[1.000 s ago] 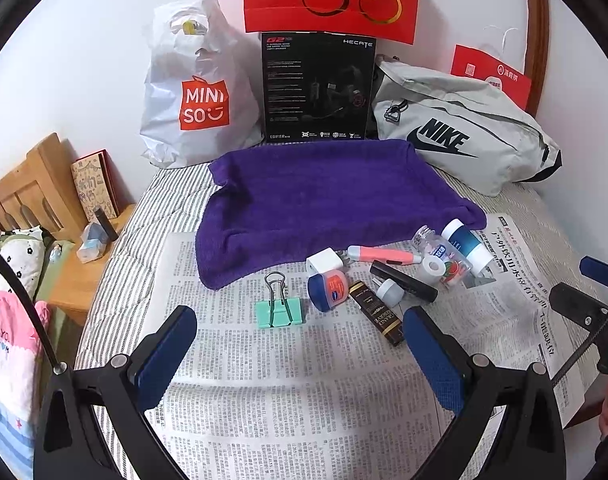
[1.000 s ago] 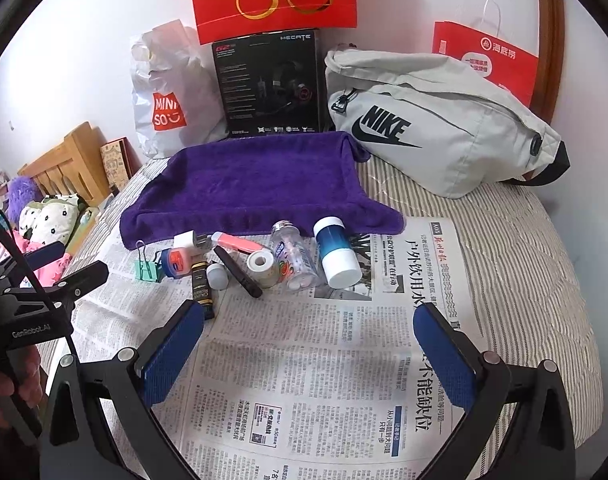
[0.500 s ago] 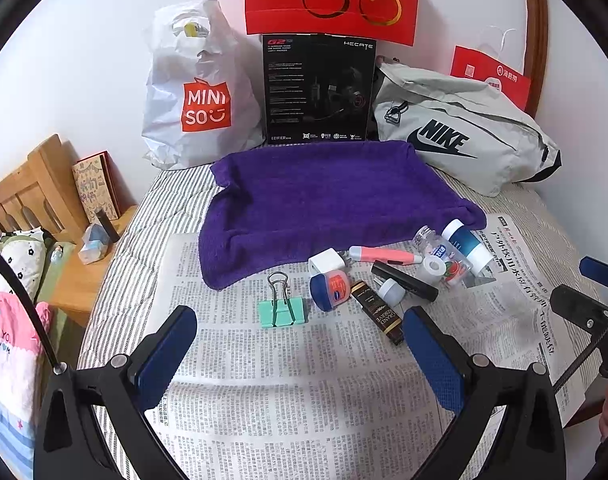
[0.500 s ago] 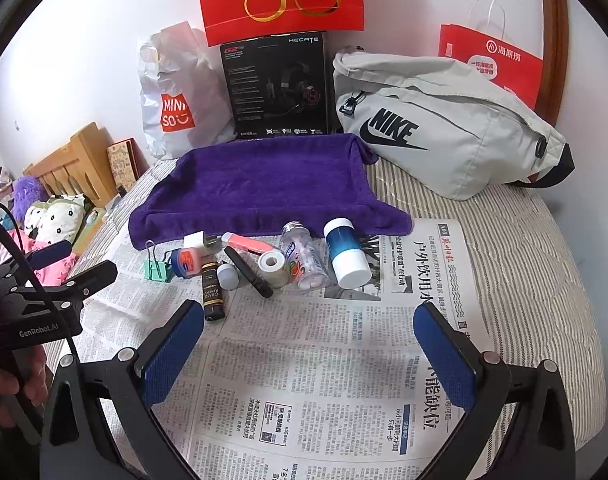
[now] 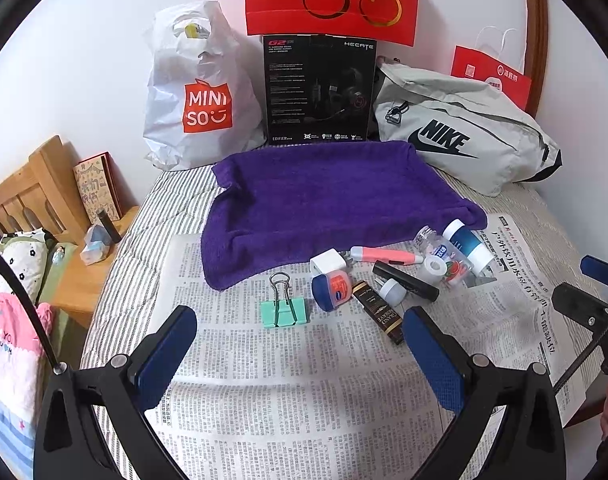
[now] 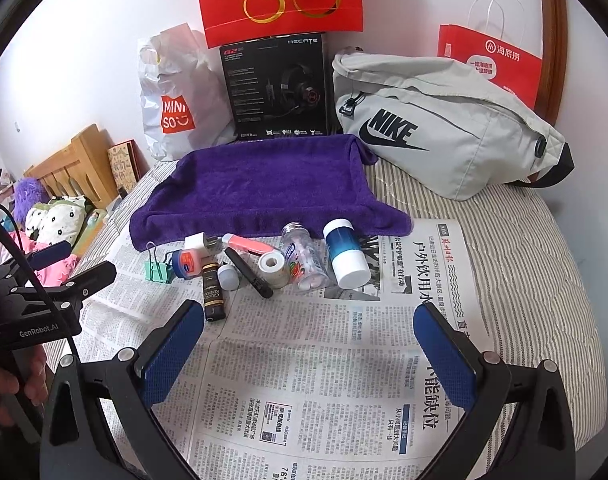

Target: Organize rigid objects

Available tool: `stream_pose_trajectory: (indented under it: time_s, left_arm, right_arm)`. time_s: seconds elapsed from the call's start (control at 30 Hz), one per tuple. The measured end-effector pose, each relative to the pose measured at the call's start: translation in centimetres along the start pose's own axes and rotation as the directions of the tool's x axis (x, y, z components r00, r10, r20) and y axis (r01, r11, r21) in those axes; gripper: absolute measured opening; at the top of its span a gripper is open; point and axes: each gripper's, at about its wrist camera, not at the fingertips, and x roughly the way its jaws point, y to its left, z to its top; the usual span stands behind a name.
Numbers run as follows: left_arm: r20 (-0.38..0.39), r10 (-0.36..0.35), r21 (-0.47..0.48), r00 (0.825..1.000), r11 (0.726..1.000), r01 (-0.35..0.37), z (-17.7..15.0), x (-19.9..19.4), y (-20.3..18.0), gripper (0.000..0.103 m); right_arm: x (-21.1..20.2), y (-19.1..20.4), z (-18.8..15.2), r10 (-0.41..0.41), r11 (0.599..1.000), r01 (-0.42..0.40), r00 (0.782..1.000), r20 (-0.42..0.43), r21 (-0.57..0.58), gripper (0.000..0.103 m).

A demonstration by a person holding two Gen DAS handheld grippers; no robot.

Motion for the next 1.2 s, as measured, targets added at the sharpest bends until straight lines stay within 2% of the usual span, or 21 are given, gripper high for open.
stream_pose_trajectory:
  time_s: [0.3, 0.47, 0.6, 0.7, 0.9, 1.2]
  left_arm:
    - [-0.015, 0.005, 0.002, 1.000, 1.000, -0.005, 0.0, 0.7, 0.4, 0.103]
    - [-0.039, -0.022, -0.038, 0.999, 0.999, 0.020, 0.0, 2.2, 1.3, 0.103]
    - [-0.036, 0.028, -0.033, 0.999, 0.999, -0.029, -0.2, 4.0, 1.9, 0.103]
    - [-0.070, 0.050, -0.032, 0.996, 0.998, -0.053, -0.4, 5.7, 2.3, 0.103]
    - [-0.137, 0.041, -0.053, 0.990, 0.997, -0.049, -1.1, 9.8, 3.0, 0.103]
    - [-0.178, 0.029, -0.102, 0.984, 0.994, -0.048, -1.6, 13.0, 3.5, 0.101]
  right_arm:
    - [0.3, -0.4, 0.2, -0.005, 1.000, 0.005, 1.000, -0.007, 0.011, 0.103]
    - [0.8, -0.9, 0.2, -0.017, 1.000, 0.017, 1.000, -0.015, 0.008, 0.103]
    - [1.6, -1.4, 0.3, -0.010, 1.000, 0.010, 1.000, -0.023, 0.005, 0.103]
    - [2.4, -1.8, 0.4, -0.005, 1.000, 0.005, 1.000, -0.028, 0.005, 0.103]
    - [4.4, -2.9, 0.7, -0.016, 1.000, 0.017, 0.998, -0.054, 0.005, 0.103]
    - [7.2, -4.5, 0.6, -0.026, 0.999, 0.029, 0.994, -0.108, 0.023, 0.103]
